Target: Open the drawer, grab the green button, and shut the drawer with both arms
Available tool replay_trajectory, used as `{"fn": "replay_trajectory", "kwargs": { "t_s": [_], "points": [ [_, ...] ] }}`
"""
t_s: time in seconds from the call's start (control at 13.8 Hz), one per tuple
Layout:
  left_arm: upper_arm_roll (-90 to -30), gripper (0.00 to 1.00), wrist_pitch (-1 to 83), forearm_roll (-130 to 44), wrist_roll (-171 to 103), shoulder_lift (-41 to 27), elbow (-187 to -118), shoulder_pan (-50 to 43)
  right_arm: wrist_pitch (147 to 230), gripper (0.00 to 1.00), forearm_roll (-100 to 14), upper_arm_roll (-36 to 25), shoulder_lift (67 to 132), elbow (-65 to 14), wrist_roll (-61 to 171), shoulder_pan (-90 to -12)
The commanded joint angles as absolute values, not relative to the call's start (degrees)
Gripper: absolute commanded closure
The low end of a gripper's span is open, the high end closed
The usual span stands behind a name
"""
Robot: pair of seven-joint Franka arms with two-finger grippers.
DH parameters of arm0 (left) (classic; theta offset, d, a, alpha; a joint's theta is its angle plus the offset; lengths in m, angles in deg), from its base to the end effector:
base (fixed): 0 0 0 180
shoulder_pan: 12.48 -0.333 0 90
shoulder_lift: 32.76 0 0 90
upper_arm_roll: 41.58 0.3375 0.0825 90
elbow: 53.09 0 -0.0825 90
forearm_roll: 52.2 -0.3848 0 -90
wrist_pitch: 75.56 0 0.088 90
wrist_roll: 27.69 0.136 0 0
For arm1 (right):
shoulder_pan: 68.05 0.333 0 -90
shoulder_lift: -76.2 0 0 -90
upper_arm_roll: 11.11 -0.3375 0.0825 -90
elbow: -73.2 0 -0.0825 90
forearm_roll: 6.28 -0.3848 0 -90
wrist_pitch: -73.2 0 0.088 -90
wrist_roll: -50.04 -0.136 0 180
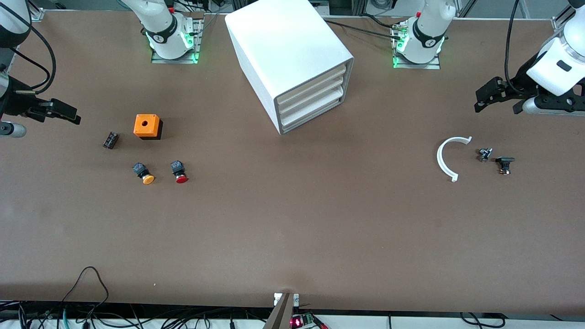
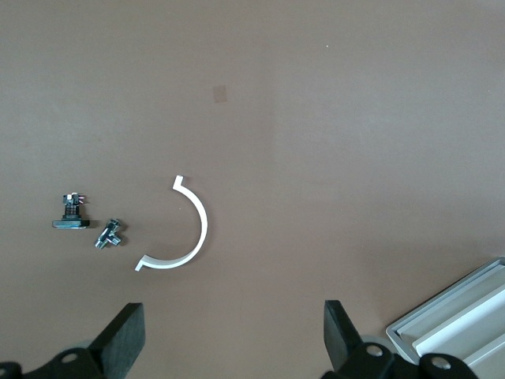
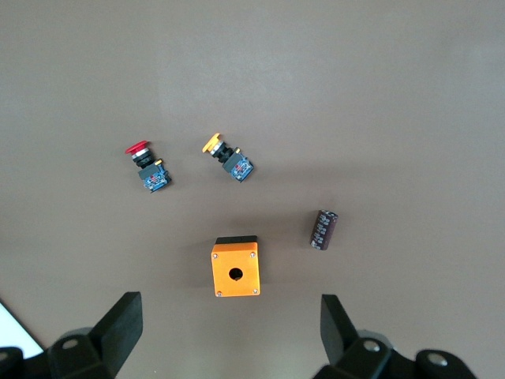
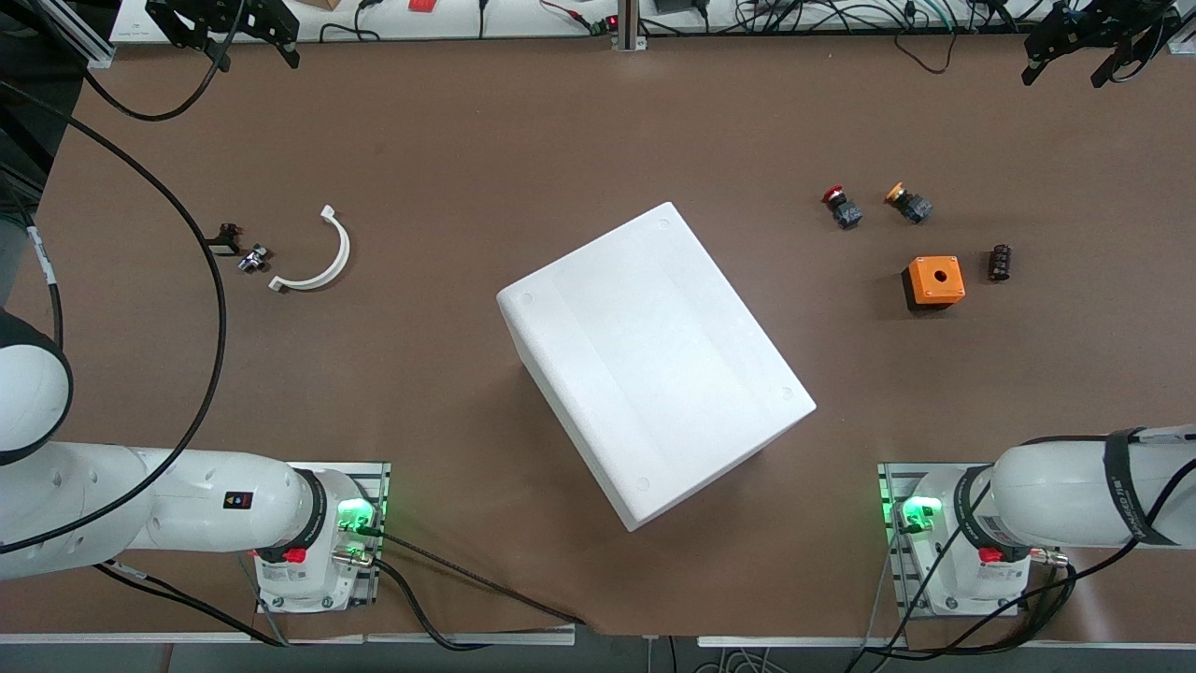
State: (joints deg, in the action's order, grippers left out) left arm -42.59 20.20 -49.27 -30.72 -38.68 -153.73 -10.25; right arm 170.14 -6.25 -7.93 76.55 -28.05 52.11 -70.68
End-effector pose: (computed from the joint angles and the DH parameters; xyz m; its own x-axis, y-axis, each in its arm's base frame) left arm 0.5268 -0.0367 0.5935 0.9999 0.0015 0.0154 0.0007 -0.9987 0.0500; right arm 0.5519 -0.0562 0.5307 0.9946 -0.0649 -0.0812 -0.0652 -0.9979 -0.0021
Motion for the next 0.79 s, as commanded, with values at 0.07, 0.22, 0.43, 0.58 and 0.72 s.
{"fn": "replay_trajectory", "kwargs": {
  "t_s": [0.07,0.22,0.43,0.58,0.72],
  "points": [
    [-42.6,0.00,18.5,-49.4,-29.8,-37.2,-151.2,-10.3,170.7,0.00,-5.8,-8.1,74.9,-29.7,51.6,-70.7],
    [-42.6,0.00,18.3,-49.3,-30.4,-37.2,-151.2,-10.4,170.7,0.00,-5.8,-8.1,74.8,-29.7,51.7,-70.7],
    [-42.9,0.00,16.6,-49.3,-30.1,-35.4,-151.0,-9.7,170.8,0.00,-5.8,-8.2,74.9,-29.7,51.6,-70.7],
    [-42.9,0.00,16.4,-48.8,-30.1,-34.6,-151.0,-9.8,170.8,0.00,-5.8,-8.1,74.9,-29.7,51.6,-70.7],
    [-43.0,0.00,16.3,-48.5,-29.8,-33.4,-151.2,-9.3,170.6,0.00,-5.8,-8.1,74.9,-29.7,51.6,-70.7]
  ]
}}
